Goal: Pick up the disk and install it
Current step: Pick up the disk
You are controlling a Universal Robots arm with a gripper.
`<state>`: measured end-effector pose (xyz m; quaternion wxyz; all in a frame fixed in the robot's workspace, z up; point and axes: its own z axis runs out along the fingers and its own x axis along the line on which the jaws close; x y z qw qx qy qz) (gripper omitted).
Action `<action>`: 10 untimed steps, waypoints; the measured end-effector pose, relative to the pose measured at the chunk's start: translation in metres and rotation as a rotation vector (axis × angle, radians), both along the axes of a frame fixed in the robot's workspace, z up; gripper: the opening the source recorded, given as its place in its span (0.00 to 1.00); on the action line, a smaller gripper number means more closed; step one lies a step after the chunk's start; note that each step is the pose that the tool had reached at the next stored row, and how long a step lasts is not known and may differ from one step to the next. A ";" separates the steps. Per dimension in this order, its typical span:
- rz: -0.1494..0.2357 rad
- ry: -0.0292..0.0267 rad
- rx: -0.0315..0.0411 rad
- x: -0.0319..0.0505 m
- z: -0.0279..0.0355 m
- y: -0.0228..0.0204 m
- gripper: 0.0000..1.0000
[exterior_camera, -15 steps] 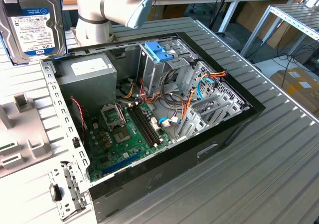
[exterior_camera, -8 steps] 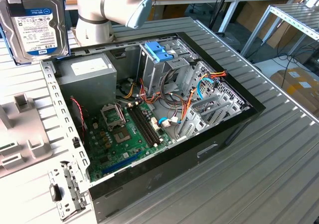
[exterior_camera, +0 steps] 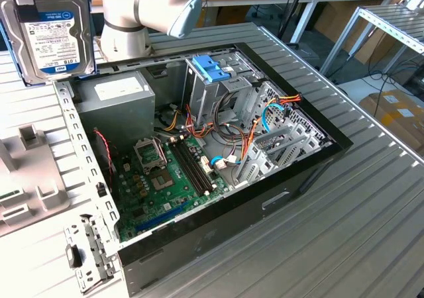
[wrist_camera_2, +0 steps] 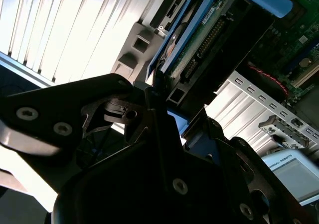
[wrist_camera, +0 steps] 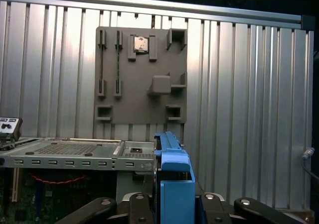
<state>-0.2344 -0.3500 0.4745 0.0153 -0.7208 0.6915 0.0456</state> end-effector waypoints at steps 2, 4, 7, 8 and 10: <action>0.000 0.0000 -0.0001 0.0010 -0.0001 0.0000 0.37; 0.000 0.0000 0.0000 0.0022 -0.0003 -0.0001 0.37; 0.000 0.0000 -0.0001 0.0037 -0.0004 -0.0001 0.37; 0.000 0.0000 0.0000 0.0046 -0.0005 -0.0001 0.37; 0.000 0.0000 0.0000 0.0056 -0.0006 -0.0002 0.37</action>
